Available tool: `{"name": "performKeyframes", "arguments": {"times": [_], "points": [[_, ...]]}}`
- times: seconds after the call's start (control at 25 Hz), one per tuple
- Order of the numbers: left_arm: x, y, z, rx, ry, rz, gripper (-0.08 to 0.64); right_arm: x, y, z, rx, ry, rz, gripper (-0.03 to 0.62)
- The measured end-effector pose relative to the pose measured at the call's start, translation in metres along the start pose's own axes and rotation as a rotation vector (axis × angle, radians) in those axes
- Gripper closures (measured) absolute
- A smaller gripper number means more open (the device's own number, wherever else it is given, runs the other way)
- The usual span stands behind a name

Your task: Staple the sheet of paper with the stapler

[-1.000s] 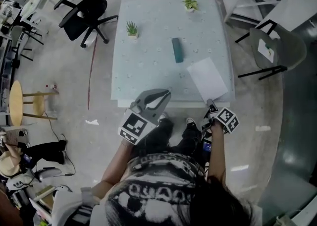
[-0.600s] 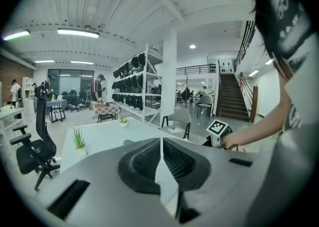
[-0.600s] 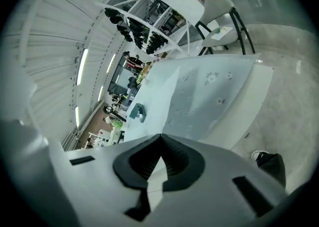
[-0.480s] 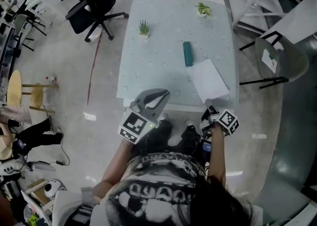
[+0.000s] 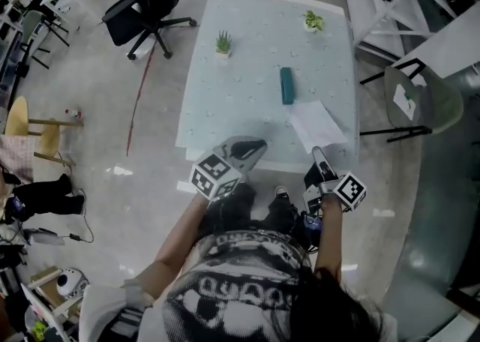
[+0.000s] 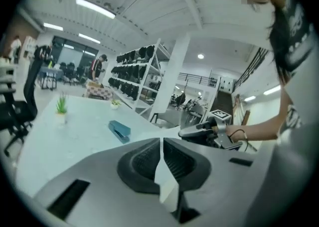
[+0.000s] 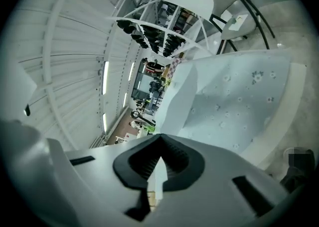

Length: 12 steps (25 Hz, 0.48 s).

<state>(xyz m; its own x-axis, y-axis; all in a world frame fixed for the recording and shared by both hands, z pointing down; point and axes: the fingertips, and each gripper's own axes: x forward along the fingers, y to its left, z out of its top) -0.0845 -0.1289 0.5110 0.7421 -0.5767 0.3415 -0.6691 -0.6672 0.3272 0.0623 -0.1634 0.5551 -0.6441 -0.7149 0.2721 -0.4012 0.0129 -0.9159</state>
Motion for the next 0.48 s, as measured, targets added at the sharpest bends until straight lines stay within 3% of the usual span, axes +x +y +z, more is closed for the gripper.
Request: {"name": "performKeyframes", "arguments": {"times": [0.16, 0.28, 0.36, 0.48], "points": [[0.040, -0.006, -0.019, -0.238, -0.059, -0.187, 0.541, 0.004, 0.010, -0.003, -0.024, 0.016, 0.028, 0.598], [0.064, 0.002, -0.026, -0.427, -0.086, -0.239, 0.515, 0.004, 0.014, -0.007, -0.048, 0.032, 0.025, 0.598], [0.080, 0.007, -0.039, -0.561, -0.058, -0.266, 0.393, 0.001, 0.007, -0.011, -0.054, 0.041, -0.023, 0.598], [0.099, 0.010, -0.058, -0.692, -0.009, -0.280, 0.390, 0.002, 0.010, -0.014, -0.074, 0.052, -0.011, 0.598]]}}
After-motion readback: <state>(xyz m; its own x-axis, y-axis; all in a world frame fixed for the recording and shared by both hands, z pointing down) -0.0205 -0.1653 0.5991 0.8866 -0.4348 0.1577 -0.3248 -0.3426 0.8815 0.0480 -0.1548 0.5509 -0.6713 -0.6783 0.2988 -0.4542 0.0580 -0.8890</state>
